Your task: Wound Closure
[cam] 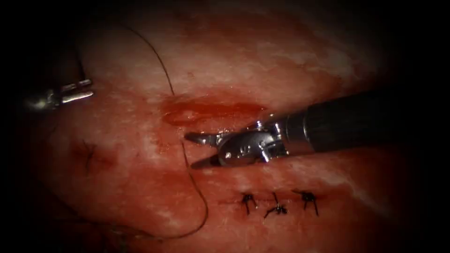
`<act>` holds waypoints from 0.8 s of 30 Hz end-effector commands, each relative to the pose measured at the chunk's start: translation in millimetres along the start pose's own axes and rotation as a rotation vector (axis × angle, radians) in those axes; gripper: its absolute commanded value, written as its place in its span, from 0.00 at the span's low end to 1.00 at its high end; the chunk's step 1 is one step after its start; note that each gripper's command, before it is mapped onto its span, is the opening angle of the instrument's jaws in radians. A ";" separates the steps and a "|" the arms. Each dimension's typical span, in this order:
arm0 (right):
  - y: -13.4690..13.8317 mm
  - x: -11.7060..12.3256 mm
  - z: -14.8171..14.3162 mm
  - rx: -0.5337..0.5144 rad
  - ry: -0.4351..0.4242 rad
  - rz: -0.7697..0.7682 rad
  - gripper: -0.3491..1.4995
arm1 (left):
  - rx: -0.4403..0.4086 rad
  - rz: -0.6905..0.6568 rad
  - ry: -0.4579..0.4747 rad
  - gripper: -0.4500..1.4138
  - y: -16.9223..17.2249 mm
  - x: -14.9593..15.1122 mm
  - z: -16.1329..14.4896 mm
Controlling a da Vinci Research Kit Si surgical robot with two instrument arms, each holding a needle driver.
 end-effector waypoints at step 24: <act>-2.3 2.5 0.7 0.102 0.024 0.029 0.00 | -0.002 -0.008 -0.001 0.00 0.9 -0.6 0.2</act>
